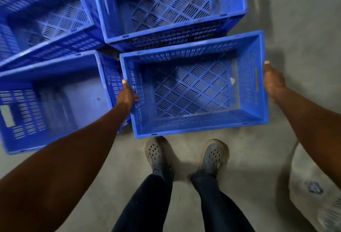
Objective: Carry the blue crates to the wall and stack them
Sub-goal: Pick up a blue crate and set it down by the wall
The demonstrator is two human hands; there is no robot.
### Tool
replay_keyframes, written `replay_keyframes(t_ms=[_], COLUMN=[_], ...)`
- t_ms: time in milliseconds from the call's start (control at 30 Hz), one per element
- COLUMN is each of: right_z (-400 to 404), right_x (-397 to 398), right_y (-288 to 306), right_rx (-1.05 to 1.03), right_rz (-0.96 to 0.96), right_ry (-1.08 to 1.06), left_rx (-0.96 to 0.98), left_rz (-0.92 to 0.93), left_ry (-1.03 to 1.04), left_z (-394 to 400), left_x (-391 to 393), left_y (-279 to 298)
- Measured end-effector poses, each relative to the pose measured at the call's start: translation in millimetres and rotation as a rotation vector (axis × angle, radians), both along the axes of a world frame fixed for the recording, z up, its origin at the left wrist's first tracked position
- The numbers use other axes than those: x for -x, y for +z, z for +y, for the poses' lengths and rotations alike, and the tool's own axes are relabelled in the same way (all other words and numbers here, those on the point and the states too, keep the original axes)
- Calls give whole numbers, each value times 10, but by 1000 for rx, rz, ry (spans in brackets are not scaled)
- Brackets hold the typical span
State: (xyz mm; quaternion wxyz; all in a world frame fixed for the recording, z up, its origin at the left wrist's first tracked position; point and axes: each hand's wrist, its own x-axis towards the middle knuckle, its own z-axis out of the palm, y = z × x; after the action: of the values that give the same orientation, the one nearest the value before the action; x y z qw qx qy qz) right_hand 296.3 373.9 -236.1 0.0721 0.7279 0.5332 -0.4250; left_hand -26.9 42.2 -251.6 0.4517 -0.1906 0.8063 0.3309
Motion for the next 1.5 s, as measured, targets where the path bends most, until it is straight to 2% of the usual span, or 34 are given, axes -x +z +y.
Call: replay_keyframes(t_ms=[67, 167, 333, 467, 633, 967, 1133, 1300, 1500], right_z=[10, 23, -90, -192, -249, -289, -453, -634, -1058], right_x=[-18, -33, -33, -102, -267, -620, -982, -1342, -1719], right_y=[-85, -128, 33, 510, 1676, 4894, 6240, 7000, 7439], right_rx=[109, 172, 161, 142, 155, 102, 57, -6, -112], right_rz=[135, 210, 242, 276, 357, 570, 656, 667, 663], right_ry=[-144, -189, -214, -265, -290, -264, -329, -323, -429], left_rx=[-85, -165, -142, -148, -199, -343, -372, -455, -491], left_rz=[-78, -140, -41, 14, 66, 155, 266, 259, 252], left_ry=[72, 124, 91, 90, -9, -80, -110, -150, -289], left_z=[3, -10, -94, -124, -71, 63, 52, 15, 191], left_x=[5, 12, 0, 54, 106, -24, -340, -502, -551], left_y=[-45, -46, 112, 609, 1890, 5198, 6564, 7286, 7621])
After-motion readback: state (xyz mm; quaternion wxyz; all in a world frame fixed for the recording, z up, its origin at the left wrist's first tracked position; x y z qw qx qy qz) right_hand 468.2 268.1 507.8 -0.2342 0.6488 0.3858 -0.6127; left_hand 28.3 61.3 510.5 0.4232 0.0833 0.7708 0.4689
